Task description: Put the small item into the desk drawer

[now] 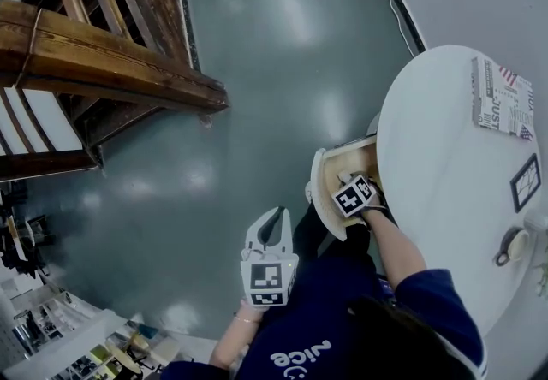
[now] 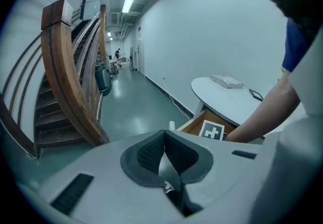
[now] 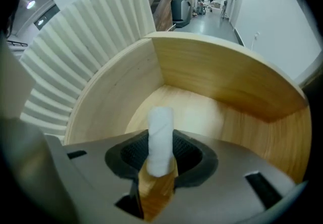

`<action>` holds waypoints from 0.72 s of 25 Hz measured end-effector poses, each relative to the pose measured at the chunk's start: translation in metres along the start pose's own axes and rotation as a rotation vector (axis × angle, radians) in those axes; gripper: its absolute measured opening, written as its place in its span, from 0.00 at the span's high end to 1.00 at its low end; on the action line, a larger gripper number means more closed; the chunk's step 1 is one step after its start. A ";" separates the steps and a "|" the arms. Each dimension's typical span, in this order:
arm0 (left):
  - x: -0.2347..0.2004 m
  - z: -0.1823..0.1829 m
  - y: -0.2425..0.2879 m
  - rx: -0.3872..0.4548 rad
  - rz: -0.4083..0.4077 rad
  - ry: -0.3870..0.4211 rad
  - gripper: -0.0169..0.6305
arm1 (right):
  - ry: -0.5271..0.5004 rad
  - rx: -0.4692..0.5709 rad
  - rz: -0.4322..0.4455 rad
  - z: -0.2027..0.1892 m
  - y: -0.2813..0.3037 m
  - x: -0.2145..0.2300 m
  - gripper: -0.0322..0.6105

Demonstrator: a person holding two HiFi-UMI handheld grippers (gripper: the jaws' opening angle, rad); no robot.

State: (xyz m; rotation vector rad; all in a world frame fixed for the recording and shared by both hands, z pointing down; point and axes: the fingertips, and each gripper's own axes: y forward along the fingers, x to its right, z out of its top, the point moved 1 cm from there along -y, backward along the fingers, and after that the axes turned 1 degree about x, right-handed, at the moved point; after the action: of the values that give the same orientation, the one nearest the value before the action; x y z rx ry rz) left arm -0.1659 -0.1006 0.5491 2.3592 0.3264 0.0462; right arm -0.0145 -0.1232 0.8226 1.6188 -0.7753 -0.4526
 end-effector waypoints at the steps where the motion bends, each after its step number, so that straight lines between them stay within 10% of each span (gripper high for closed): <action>1: -0.001 -0.001 0.000 -0.002 0.002 -0.001 0.97 | 0.013 -0.015 0.004 -0.001 0.001 0.001 0.73; 18: -0.012 -0.012 0.003 -0.022 0.000 -0.010 0.97 | -0.017 -0.057 -0.008 0.004 0.017 0.007 0.72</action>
State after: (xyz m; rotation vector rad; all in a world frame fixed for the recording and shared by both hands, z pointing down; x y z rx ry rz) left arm -0.1785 -0.0978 0.5608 2.3370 0.3197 0.0381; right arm -0.0162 -0.1312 0.8388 1.5676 -0.7623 -0.4909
